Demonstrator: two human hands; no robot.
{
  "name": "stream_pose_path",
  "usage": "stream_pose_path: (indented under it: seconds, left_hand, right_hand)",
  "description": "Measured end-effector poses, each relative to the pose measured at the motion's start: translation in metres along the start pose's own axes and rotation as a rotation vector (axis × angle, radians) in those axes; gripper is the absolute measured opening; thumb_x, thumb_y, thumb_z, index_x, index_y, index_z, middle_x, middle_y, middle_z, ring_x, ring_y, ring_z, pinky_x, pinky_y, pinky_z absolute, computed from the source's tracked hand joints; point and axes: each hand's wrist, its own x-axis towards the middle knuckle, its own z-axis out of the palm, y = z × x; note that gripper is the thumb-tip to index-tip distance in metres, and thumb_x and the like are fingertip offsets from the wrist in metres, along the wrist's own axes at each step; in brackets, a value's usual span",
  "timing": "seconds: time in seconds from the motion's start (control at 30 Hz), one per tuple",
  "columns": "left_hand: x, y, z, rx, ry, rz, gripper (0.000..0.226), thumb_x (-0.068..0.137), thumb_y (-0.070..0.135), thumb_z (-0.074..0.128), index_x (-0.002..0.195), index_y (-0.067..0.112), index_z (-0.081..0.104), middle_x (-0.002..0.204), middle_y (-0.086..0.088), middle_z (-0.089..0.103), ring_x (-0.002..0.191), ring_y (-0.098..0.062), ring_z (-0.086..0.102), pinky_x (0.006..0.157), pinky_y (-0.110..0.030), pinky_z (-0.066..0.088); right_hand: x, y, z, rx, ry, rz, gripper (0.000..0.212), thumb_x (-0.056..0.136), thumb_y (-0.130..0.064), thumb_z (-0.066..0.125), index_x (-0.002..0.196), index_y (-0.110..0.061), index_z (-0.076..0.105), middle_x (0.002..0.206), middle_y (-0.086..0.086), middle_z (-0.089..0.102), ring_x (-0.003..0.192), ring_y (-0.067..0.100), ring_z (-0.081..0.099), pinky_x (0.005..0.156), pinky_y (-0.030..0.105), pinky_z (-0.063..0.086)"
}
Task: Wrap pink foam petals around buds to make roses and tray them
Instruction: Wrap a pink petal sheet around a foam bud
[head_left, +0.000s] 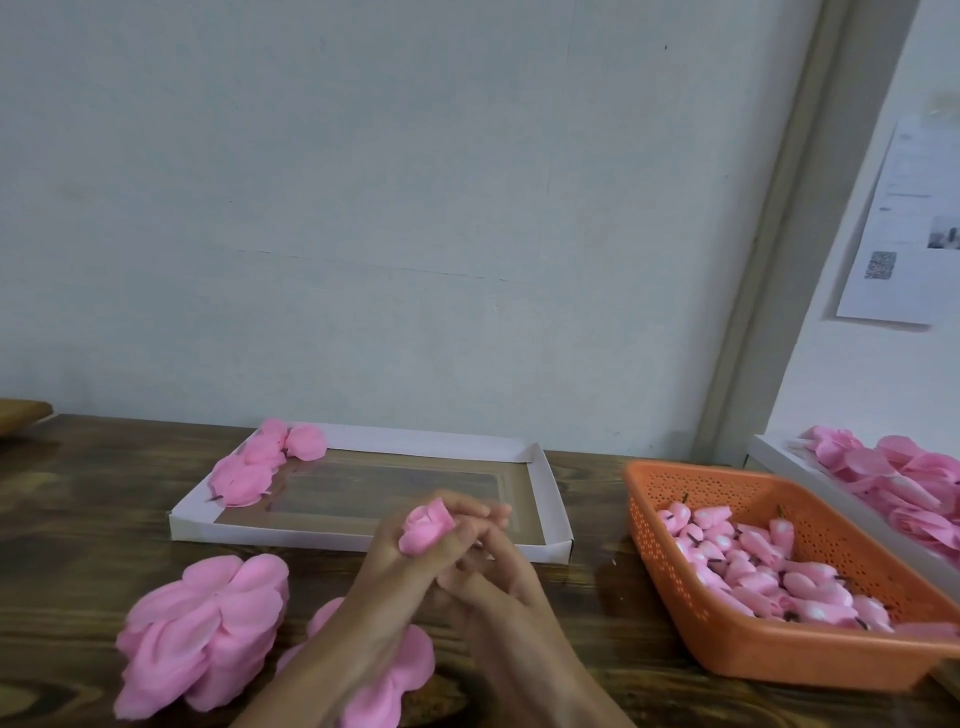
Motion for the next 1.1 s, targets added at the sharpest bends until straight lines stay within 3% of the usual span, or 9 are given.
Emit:
stream_pose_path:
  seconds: [0.07, 0.2, 0.27, 0.37, 0.47, 0.63, 0.83, 1.0, 1.1]
  left_hand:
    - [0.001, 0.001, -0.002, 0.039, -0.028, 0.048, 0.035, 0.084, 0.038, 0.075, 0.109, 0.014, 0.077, 0.128, -0.006, 0.074, 0.124, -0.024, 0.068, 0.094, -0.033, 0.059]
    - [0.003, 0.001, -0.005, 0.065, -0.047, 0.066, 0.037, 0.089, 0.035, 0.077, 0.124, 0.023, 0.076, 0.135, 0.003, 0.071, 0.129, -0.017, 0.065, 0.104, -0.029, 0.054]
    - [0.003, 0.000, -0.005, 0.084, -0.051, 0.093, 0.032, 0.092, 0.030, 0.073, 0.124, 0.029, 0.076, 0.134, 0.005, 0.072, 0.128, -0.014, 0.065, 0.100, -0.025, 0.054]
    - [0.003, -0.001, -0.005, 0.124, -0.034, 0.146, 0.035, 0.090, 0.021, 0.071, 0.122, 0.035, 0.075, 0.127, 0.004, 0.075, 0.122, -0.015, 0.069, 0.094, -0.025, 0.058]
    - [0.003, -0.001, -0.004, 0.144, 0.022, 0.171, 0.037, 0.086, 0.027, 0.080, 0.121, 0.038, 0.073, 0.118, 0.001, 0.077, 0.111, -0.021, 0.074, 0.086, -0.027, 0.061]
    - [0.005, -0.006, -0.006, 0.144, 0.054, 0.147, 0.053, 0.070, 0.039, 0.090, 0.118, 0.046, 0.069, 0.116, -0.002, 0.076, 0.106, -0.031, 0.075, 0.083, -0.041, 0.064]
    - [0.006, -0.010, -0.009, 0.182, 0.061, 0.202, 0.040, 0.069, 0.041, 0.089, 0.105, 0.033, 0.072, 0.099, -0.006, 0.075, 0.092, -0.029, 0.075, 0.070, -0.031, 0.062]
    - [0.008, -0.010, -0.010, 0.205, 0.049, 0.237, 0.038, 0.066, 0.047, 0.094, 0.090, 0.029, 0.070, 0.089, -0.002, 0.072, 0.080, -0.019, 0.072, 0.067, -0.024, 0.057]
    - [0.008, -0.012, -0.012, 0.204, 0.047, 0.232, 0.040, 0.064, 0.038, 0.094, 0.093, 0.028, 0.068, 0.089, -0.001, 0.072, 0.080, -0.020, 0.072, 0.067, -0.030, 0.060]
  right_hand:
    - [-0.001, 0.001, -0.003, -0.123, 0.020, -0.052, 0.034, 0.099, -0.007, 0.068, 0.132, -0.014, 0.067, 0.133, 0.016, 0.069, 0.129, 0.034, 0.064, 0.107, 0.054, 0.053]
    - [-0.003, -0.004, -0.007, -0.294, 0.113, -0.152, 0.035, 0.092, -0.008, 0.076, 0.125, -0.018, 0.071, 0.126, 0.012, 0.072, 0.120, 0.030, 0.069, 0.095, 0.044, 0.060]
    - [-0.003, -0.006, -0.012, -0.403, 0.186, -0.224, 0.035, 0.089, -0.005, 0.075, 0.120, -0.022, 0.073, 0.124, 0.008, 0.071, 0.115, 0.027, 0.069, 0.093, 0.047, 0.061]
    - [-0.004, -0.013, -0.018, -0.554, 0.234, -0.362, 0.033, 0.093, -0.003, 0.068, 0.115, -0.026, 0.076, 0.118, 0.003, 0.068, 0.107, 0.024, 0.068, 0.088, 0.041, 0.058]
    - [-0.006, -0.020, -0.020, -0.694, 0.234, -0.401, 0.027, 0.099, -0.019, 0.070, 0.122, -0.033, 0.074, 0.123, -0.002, 0.067, 0.114, 0.025, 0.066, 0.091, 0.042, 0.057]
    - [-0.008, -0.023, -0.015, -0.878, 0.268, -0.379, 0.028, 0.095, -0.037, 0.073, 0.121, -0.045, 0.071, 0.124, -0.013, 0.069, 0.119, 0.020, 0.061, 0.085, 0.031, 0.053]
    - [-0.009, -0.022, -0.011, -0.959, 0.277, -0.397, 0.027, 0.092, -0.044, 0.074, 0.119, -0.043, 0.076, 0.113, -0.026, 0.073, 0.109, 0.013, 0.061, 0.084, 0.019, 0.048]
    - [-0.010, -0.022, -0.012, -0.996, 0.268, -0.415, 0.023, 0.092, -0.043, 0.075, 0.115, -0.038, 0.078, 0.113, -0.026, 0.073, 0.112, 0.013, 0.061, 0.089, 0.025, 0.051]
    - [-0.010, -0.023, -0.010, -0.974, 0.255, -0.396, 0.024, 0.094, -0.043, 0.072, 0.116, -0.039, 0.078, 0.112, -0.026, 0.073, 0.112, 0.014, 0.059, 0.088, 0.026, 0.052]
